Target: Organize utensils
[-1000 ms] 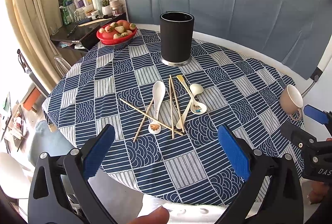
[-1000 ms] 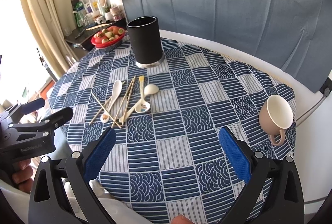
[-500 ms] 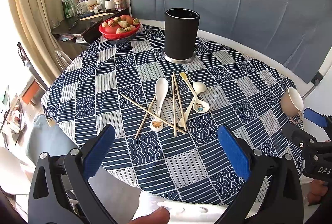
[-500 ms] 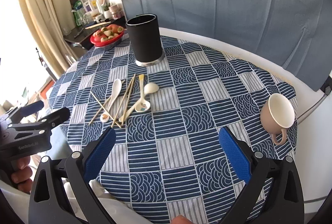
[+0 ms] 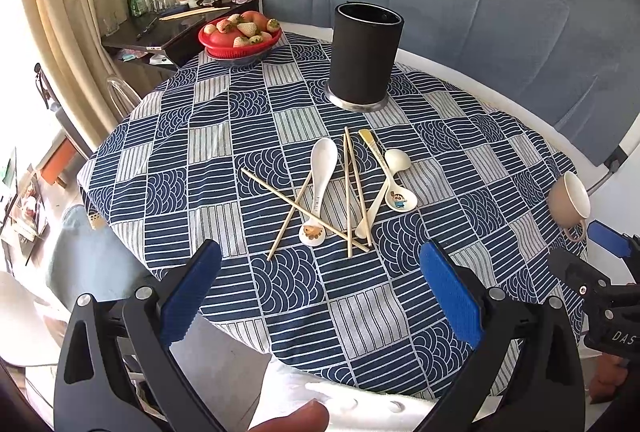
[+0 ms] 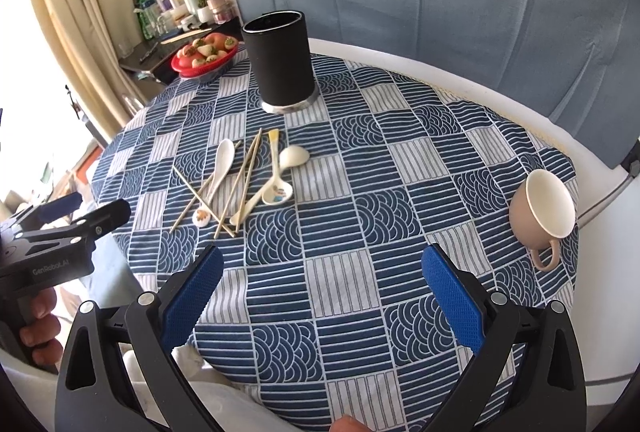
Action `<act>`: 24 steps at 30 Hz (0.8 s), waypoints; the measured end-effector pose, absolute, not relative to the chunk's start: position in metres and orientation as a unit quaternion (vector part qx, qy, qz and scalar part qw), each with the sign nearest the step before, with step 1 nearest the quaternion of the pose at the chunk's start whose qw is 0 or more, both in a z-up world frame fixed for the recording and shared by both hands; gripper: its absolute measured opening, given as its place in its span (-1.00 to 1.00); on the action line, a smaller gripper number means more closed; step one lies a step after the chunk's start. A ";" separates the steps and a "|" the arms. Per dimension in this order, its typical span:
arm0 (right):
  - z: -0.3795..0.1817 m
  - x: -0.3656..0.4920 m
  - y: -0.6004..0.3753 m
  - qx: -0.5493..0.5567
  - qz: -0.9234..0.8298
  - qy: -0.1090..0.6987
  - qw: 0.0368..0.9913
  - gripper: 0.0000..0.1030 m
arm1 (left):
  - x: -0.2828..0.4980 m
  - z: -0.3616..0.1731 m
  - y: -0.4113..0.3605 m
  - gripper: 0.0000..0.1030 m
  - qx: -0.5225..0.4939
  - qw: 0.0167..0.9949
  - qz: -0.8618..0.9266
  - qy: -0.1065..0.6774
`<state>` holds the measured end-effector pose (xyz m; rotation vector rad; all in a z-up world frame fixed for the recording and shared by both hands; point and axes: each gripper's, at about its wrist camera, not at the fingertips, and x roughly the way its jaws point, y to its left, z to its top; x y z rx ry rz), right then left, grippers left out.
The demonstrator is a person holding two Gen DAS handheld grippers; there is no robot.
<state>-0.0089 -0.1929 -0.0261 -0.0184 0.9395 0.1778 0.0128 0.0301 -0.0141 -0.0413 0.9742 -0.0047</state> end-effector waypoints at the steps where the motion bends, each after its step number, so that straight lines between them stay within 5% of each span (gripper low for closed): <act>1: -0.026 -0.008 -0.192 -0.011 0.084 0.453 0.887 0.85 | 0.014 -0.015 0.032 0.89 -0.022 0.883 -0.001 0.469; 24: -0.053 0.036 -0.166 -0.050 0.083 0.496 0.863 0.85 | 0.049 -0.036 0.059 0.89 -0.025 0.863 0.021 0.505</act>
